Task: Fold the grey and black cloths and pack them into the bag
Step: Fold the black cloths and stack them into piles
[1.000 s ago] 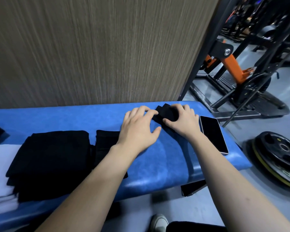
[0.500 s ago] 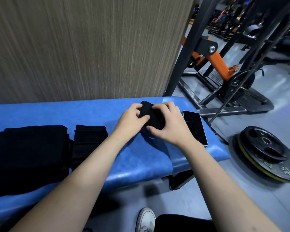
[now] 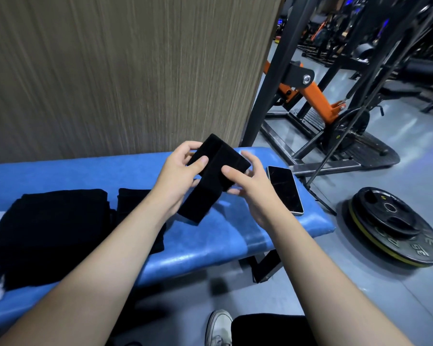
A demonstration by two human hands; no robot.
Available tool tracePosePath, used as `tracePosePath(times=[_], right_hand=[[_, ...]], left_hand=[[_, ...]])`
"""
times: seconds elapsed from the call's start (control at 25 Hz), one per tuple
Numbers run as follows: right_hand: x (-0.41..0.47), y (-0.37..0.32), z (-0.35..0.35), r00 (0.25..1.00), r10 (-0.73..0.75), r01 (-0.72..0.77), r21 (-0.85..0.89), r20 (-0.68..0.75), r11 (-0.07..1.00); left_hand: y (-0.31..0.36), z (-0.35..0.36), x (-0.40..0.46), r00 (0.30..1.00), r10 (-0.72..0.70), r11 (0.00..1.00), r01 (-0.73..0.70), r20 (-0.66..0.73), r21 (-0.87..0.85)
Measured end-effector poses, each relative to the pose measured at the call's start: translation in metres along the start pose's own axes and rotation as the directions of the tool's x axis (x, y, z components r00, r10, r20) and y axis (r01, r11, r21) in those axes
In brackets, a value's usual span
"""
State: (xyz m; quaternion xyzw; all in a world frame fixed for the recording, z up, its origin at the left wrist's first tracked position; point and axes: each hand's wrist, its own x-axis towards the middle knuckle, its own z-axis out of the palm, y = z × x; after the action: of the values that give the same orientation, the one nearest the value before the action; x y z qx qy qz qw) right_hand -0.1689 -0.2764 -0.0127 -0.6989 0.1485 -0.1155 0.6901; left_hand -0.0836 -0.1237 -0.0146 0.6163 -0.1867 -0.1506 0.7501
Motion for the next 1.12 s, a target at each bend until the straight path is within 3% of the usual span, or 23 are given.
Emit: tracePosePath(times=[0.12,0.24,0.36,0.48,0.6,0.72,0.92,1.12], right_hand=[[-0.01,0.003,0.013,0.986,0.094,-0.102,0.049,0.137,0.994],[-0.019,0.01,0.03,0.965,0.221,-0.238,0.11,0.141,0.965],[-0.027,0.01,0.037,0.96,0.225,-0.264,0.27,0.167,0.926],[-0.031,0.002,0.032,0.981,0.14,-0.178,0.352,0.131,0.919],[-0.028,0.001,0.03,0.995,0.066,-0.073,0.095,0.079,0.993],[-0.026,0.0,0.03,0.996,-0.025,0.039,-0.169,0.084,0.985],[-0.025,-0.01,0.024,0.966,-0.216,0.257,-0.509,0.138,0.822],[-0.027,-0.013,0.023,0.943,-0.271,0.325,-0.697,0.192,0.639]], left_hand=[[0.005,-0.007,-0.005,1.0,-0.007,0.991,0.006,-0.008,-0.136],[0.012,-0.013,-0.011,0.999,0.045,0.981,-0.038,0.029,-0.19],[0.018,-0.023,-0.017,0.988,0.131,0.99,-0.126,0.085,-0.063],[0.023,-0.036,-0.021,0.976,0.164,0.974,-0.183,0.141,0.134],[0.026,-0.047,-0.023,0.952,0.264,0.914,-0.297,0.153,0.274],[0.02,-0.056,-0.02,0.903,0.395,0.708,-0.417,0.17,0.57],[0.02,-0.062,-0.02,0.952,0.274,0.714,-0.297,0.137,0.634],[0.021,-0.059,-0.025,0.96,0.226,0.593,-0.269,0.164,0.759]])
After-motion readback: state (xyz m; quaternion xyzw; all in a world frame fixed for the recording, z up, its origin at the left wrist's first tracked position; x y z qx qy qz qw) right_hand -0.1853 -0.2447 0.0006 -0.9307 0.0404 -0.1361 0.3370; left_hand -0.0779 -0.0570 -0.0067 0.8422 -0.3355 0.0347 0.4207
